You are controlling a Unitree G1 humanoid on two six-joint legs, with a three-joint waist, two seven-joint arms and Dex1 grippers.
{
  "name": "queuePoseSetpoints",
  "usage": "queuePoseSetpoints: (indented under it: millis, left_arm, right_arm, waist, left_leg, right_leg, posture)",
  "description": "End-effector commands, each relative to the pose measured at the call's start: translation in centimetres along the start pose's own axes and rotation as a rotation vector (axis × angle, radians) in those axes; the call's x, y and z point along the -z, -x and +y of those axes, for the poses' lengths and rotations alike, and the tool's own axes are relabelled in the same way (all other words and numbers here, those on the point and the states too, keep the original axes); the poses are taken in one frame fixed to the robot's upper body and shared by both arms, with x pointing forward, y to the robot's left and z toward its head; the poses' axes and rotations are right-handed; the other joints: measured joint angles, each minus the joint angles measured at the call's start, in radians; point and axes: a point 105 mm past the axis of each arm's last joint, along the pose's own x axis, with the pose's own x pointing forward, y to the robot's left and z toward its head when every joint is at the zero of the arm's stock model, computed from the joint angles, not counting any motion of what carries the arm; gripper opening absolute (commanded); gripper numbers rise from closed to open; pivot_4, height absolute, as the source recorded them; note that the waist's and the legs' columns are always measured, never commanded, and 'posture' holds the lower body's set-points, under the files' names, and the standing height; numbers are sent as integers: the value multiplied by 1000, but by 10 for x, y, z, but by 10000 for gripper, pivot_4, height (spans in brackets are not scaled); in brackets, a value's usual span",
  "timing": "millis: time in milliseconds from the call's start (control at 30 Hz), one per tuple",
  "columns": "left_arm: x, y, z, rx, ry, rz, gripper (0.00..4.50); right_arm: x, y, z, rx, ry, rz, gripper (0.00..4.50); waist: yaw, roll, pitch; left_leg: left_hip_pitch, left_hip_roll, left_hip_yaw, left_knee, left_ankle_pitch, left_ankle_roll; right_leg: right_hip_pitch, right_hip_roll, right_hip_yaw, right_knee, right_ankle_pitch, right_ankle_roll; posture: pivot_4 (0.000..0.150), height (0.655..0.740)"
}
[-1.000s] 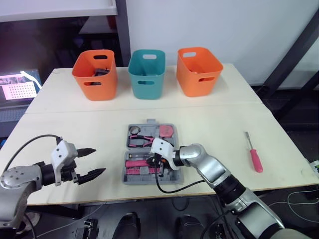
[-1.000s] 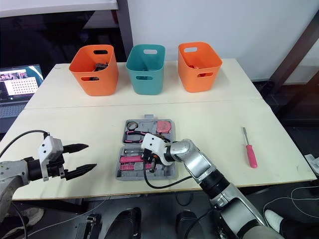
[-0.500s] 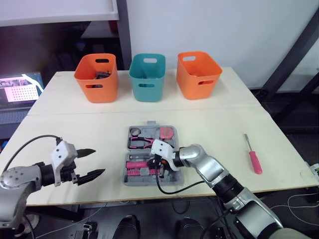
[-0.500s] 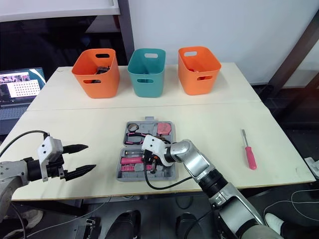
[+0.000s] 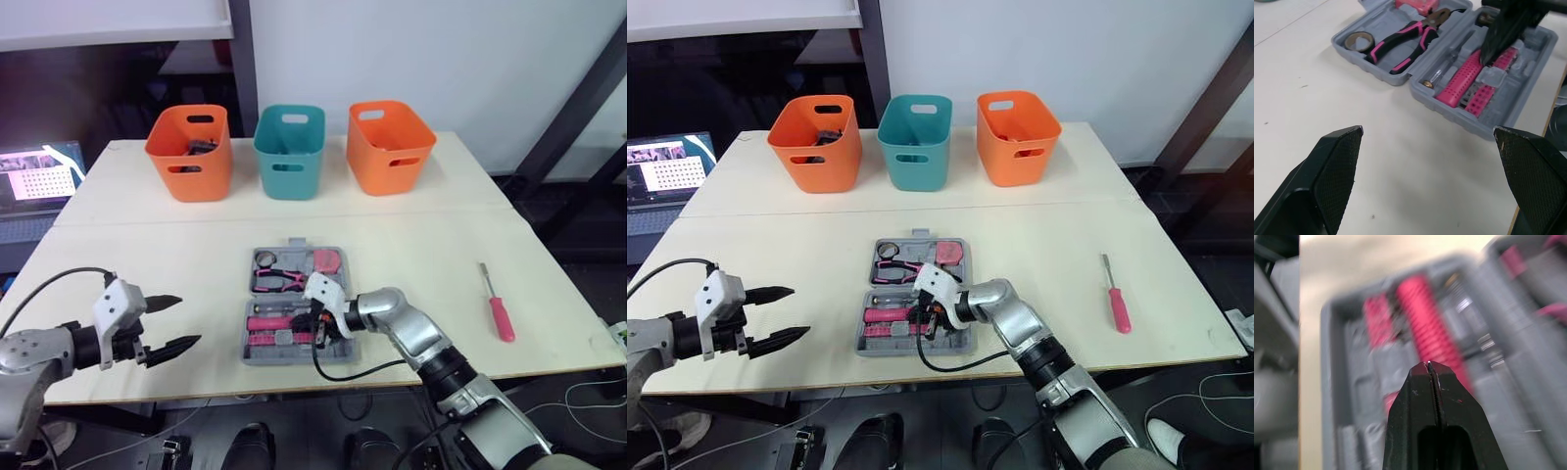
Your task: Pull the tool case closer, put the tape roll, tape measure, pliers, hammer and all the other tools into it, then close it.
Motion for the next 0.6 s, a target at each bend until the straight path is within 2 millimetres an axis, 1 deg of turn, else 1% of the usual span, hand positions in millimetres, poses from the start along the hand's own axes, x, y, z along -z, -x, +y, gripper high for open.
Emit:
queuePoseSetpoints:
  millis: [33,100,200,233,267,300,367,400,433,467,500,600]
  left_arm:
    - [-9,3,5,-19,-10,-36,45000]
    - [-9,3,11,-45,20,-59,45000]
    - [-4,5,20,-79,30,-64,45000]
    - [-1,7,24,-100,32,-61,45000]
    - [2,11,29,-129,32,-65,45000]
    - [4,14,34,-164,37,-74,45000]
    - [10,22,43,-227,50,-84,45000]
    - [15,26,46,-255,61,-85,45000]
    - [21,30,48,-284,65,-82,45000]
    - [26,34,49,-304,70,-80,45000]
    - [32,38,51,-334,78,-77,45000]
    - [52,52,54,-434,120,-78,45000]
  right_arm:
    - [-36,28,-11,76,69,-119,411]
    - [-38,48,-15,122,75,-136,411]
    - [-31,76,-19,212,75,-127,8348]
    - [-26,88,-20,260,53,-131,13362]
    - [-20,102,-23,324,29,-135,17392]
    - [-12,116,-23,382,13,-130,22887]
    - [4,137,-20,478,-13,-113,33418]
    - [13,148,-17,528,-29,-111,37219]
    - [22,160,-15,594,-55,-114,43113]
    - [29,171,-14,658,-69,-112,44698]
    - [39,181,-10,719,-96,-116,44698]
    - [74,208,12,856,-132,-80,44698]
  waist:
    - [1,0,0]
    - [3,0,0]
    - [2,0,0]
    - [2,0,0]
    - [3,0,0]
    - [3,-1,0]
    - [5,-1,0]
    - [5,-1,0]
    - [5,-1,0]
    - [4,-1,0]
    - [2,-1,0]
    - [3,0,0]
  left_leg:
    - [0,0,0,0,0,0]
    - [0,0,0,0,0,0]
    - [0,0,0,0,0,0]
    - [0,0,0,0,0,0]
    - [0,0,0,0,0,0]
    - [0,0,1,0,0,0]
    - [0,0,1,-1,0,0]
    - [0,0,1,-1,0,0]
    - [0,0,1,-1,0,0]
    - [0,0,1,-1,0,0]
    - [0,0,1,-1,0,0]
    - [1,1,2,-1,0,0]
  right_leg:
    - [0,0,0,0,0,0]
    - [0,0,0,0,0,0]
    - [0,0,0,-1,0,0]
    - [0,0,0,-1,0,0]
    - [0,0,0,-1,0,0]
    - [0,0,0,-1,0,0]
    - [0,0,0,-2,0,0]
    - [0,0,0,-2,0,0]
    - [0,0,0,-2,0,0]
    - [0,0,0,-2,0,0]
    - [0,-1,0,-3,0,-1]
    - [0,-1,0,-3,0,-1]
  posture:
    - [1500,7400]
    - [1500,7400]
    - [1500,7400]
    - [1500,7400]
    - [1500,7400]
    - [1500,7400]
    - [1500,7400]
    - [1500,7400]
    - [1500,7400]
    - [1500,7400]
    - [1500,7400]
    - [1500,7400]
